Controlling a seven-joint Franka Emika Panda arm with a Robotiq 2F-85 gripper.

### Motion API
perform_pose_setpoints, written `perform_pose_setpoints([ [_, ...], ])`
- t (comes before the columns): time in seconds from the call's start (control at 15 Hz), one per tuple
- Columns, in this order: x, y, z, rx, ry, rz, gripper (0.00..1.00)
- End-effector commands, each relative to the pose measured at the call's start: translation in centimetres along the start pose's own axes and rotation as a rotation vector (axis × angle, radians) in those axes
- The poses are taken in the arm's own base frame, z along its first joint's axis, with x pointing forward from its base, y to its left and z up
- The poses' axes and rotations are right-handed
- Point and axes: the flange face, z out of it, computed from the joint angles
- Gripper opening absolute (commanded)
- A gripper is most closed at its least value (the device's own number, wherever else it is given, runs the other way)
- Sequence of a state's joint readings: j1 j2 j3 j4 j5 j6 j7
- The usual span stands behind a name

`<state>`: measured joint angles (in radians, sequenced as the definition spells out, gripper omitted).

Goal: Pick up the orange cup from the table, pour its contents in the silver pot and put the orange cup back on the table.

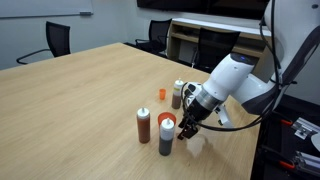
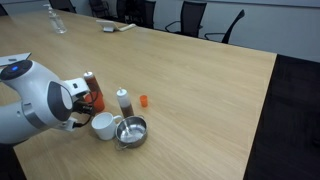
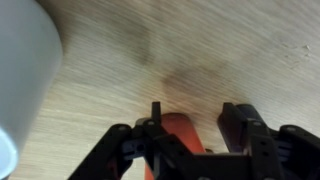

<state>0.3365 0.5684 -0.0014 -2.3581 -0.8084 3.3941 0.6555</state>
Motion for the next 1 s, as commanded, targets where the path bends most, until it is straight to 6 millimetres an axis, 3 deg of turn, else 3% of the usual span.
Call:
perform_pose_setpoints([
  [0.0,-0.5,0.1,-2.4,-0.013,-0.033,-0.026,0.40],
  [0.4,1.3,1.3,-3.6,-0.016,0.023,-0.024,0.40],
  [0.93,2.8,2.5,-2.1,0.013,0.047,-0.037,0.40],
])
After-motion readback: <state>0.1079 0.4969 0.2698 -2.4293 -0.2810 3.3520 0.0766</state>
